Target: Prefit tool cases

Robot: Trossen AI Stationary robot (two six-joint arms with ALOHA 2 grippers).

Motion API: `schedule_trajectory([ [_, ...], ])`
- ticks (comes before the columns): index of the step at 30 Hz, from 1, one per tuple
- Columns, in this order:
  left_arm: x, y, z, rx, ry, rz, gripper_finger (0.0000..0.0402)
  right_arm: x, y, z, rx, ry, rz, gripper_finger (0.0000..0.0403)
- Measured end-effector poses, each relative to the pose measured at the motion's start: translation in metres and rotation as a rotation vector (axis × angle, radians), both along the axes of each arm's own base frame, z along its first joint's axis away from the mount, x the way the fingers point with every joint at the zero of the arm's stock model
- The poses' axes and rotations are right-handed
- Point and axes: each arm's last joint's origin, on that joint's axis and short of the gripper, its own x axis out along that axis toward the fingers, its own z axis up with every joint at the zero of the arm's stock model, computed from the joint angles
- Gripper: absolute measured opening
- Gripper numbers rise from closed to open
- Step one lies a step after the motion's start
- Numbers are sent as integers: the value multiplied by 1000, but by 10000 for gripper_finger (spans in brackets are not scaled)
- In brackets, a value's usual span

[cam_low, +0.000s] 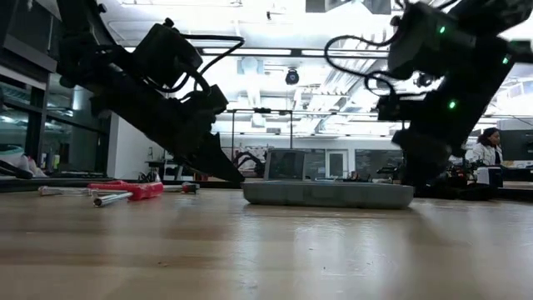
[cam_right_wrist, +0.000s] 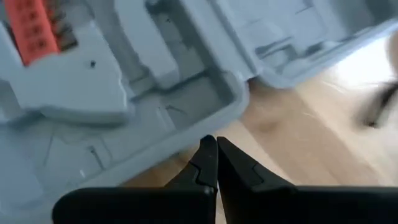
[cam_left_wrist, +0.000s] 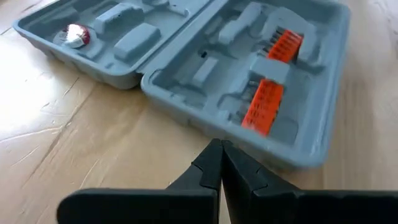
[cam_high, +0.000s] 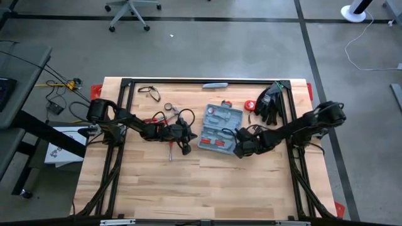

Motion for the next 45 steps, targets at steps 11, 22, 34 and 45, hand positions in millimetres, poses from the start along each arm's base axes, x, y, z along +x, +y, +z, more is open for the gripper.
schedule_trajectory([
  [11,-2,-1,-3,-86,26,17,0,15,-6,-15,-29,-32,23,0],
  [22,-7,-15,-8,-106,95,-55,0,26,-23,-12,-33,-87,52,0],
  [34,-19,-11,37,0,55,-43,0,24,-24,-11,-46,-49,49,0],
  [45,-56,-5,49,75,304,97,0,23,-24,-11,-61,-28,68,0],
])
